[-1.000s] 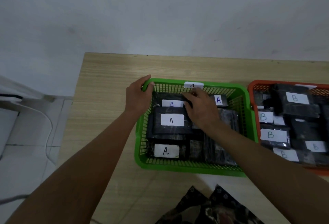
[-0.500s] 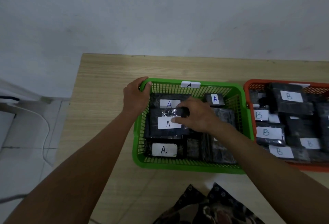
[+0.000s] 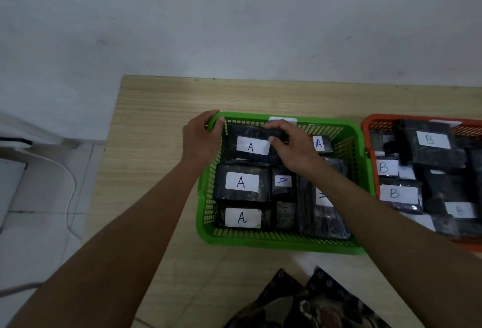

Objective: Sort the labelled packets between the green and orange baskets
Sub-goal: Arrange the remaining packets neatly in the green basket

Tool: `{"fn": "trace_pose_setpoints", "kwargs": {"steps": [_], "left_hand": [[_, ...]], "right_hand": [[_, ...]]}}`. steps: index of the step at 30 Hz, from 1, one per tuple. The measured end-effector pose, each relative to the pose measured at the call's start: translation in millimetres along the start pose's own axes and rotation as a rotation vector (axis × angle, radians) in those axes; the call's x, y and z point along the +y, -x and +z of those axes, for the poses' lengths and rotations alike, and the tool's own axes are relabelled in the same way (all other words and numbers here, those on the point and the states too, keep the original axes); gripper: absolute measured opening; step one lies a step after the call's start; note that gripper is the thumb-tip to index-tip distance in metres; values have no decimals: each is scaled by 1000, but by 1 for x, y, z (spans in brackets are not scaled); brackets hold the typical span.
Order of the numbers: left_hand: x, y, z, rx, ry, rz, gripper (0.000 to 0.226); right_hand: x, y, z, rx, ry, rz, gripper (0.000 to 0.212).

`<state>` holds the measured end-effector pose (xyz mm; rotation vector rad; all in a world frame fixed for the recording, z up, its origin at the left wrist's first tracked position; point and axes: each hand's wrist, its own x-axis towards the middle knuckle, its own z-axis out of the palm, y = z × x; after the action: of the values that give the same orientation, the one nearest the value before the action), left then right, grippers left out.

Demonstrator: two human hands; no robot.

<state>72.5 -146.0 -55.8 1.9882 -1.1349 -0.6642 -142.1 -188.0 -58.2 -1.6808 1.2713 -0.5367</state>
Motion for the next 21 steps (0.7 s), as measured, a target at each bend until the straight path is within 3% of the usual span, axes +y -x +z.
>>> {"fn": "trace_pose_setpoints", "kwargs": {"steps": [3, 8, 11, 17, 21], "left_hand": [[0, 0, -1, 1, 6, 0, 33], [1, 1, -2, 9, -19, -5, 34], [4, 3, -3, 18, -42, -3, 38], [1, 16, -8, -15, -115, -41, 44], [-2, 32, -16, -47, -63, -120, 48]], "right_hand": [[-2, -1, 8, -63, 45, -7, 29], [4, 8, 24, 179, 539, -220, 33], [5, 20, 26, 232, 629, -263, 34], [9, 28, 25, -119, 640, -195, 52], [9, 29, 27, -245, 766, -144, 54]]}}
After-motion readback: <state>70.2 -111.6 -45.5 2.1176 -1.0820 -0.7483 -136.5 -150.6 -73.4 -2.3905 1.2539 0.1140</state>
